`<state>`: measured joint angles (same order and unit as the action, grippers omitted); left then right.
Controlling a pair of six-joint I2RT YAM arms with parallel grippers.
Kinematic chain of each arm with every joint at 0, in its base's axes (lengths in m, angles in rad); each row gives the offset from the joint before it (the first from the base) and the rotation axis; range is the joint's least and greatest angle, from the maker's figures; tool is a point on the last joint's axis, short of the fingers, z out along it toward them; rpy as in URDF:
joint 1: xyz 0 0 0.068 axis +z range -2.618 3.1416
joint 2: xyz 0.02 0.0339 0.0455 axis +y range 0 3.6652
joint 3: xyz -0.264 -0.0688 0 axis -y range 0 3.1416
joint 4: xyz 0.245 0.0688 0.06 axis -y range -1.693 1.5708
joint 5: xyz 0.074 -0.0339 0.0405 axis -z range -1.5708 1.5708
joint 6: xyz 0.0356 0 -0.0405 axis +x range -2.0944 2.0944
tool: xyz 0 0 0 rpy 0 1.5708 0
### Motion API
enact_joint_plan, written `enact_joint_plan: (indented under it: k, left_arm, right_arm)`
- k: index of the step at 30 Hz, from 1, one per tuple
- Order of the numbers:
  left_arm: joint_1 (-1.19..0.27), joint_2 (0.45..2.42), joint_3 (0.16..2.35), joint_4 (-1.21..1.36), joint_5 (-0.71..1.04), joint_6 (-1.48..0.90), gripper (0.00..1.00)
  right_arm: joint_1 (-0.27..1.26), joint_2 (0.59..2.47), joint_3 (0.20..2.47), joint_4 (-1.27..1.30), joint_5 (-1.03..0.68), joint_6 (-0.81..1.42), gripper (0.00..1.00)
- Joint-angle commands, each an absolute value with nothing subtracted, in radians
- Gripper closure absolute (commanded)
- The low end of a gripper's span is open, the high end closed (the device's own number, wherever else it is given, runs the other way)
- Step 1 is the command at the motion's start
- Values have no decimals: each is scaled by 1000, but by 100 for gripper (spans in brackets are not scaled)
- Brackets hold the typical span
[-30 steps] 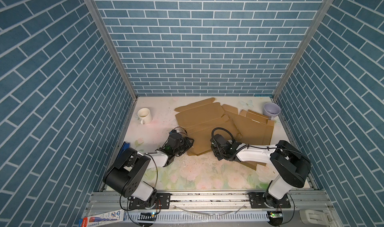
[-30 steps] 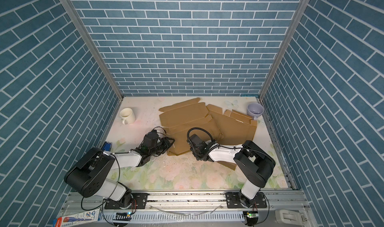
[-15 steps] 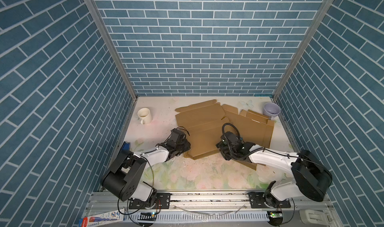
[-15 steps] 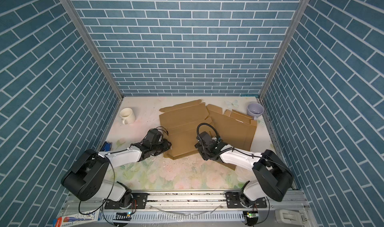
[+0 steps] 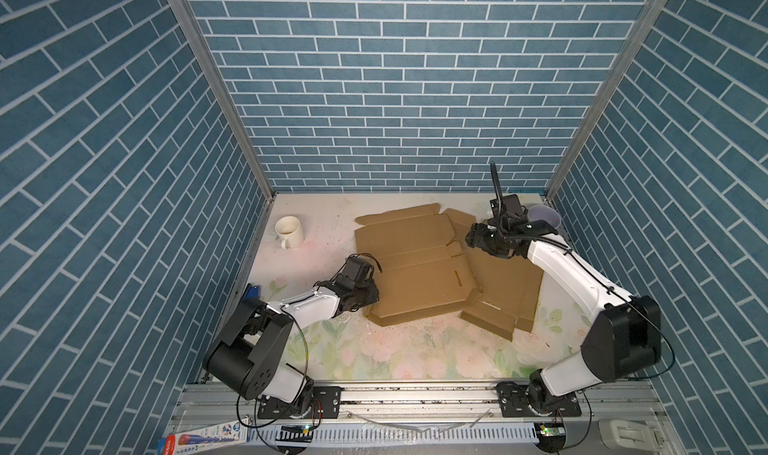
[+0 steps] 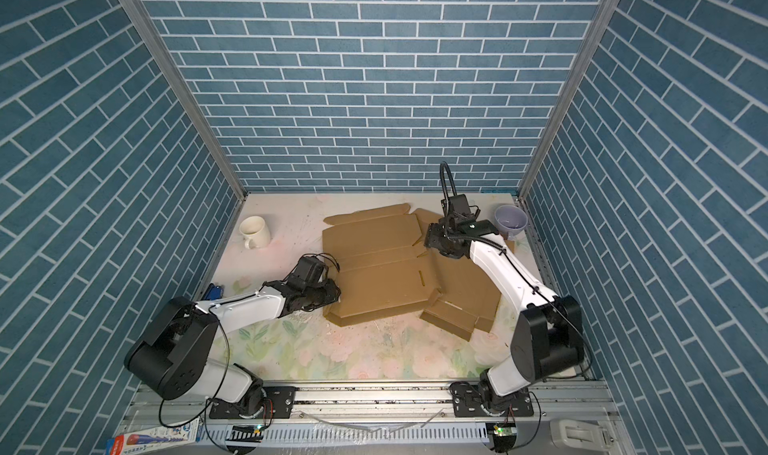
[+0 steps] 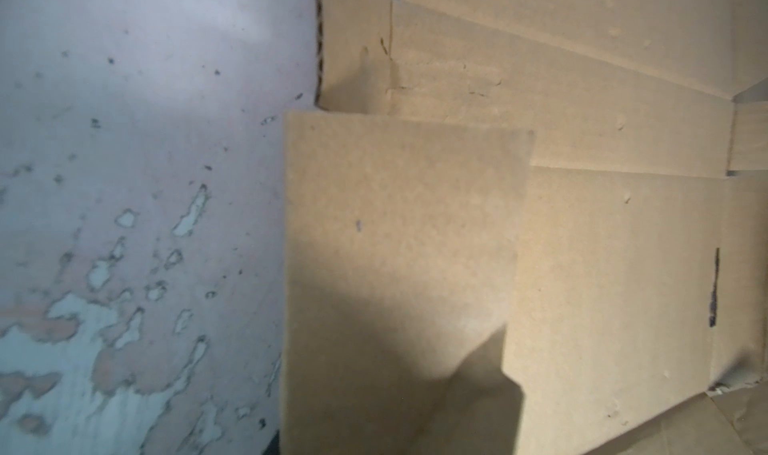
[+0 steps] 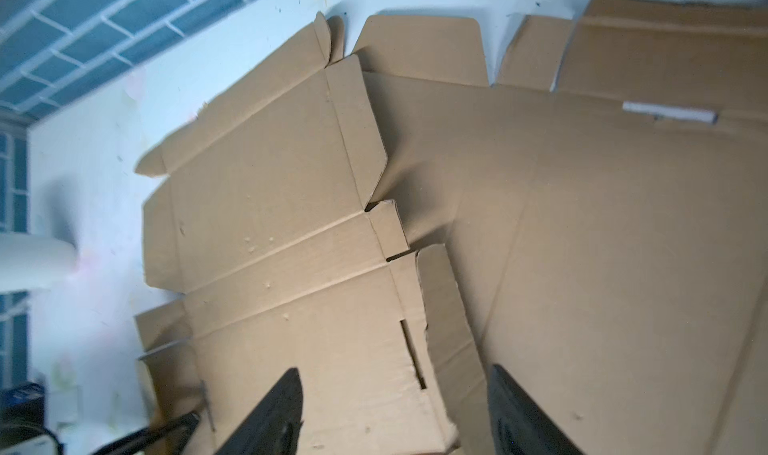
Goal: Fold the paper box
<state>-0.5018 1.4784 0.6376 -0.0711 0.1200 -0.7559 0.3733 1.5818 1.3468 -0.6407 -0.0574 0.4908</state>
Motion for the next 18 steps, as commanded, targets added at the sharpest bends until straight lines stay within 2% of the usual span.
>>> enact_joint_plan:
  k: [1, 7, 18]
  left_arm:
    - [-494, 1463, 664, -124, 111, -707, 57]
    - [-491, 1461, 678, -140, 124, -676, 57]
    - [-443, 1493, 726, -189, 237, -525, 61]
  right_arm:
    - [368, 1695, 1436, -810, -59, 248, 28]
    - [360, 1834, 1505, -751, -82, 243, 28]
    - [209, 2184, 1844, -666, -508, 307, 29]
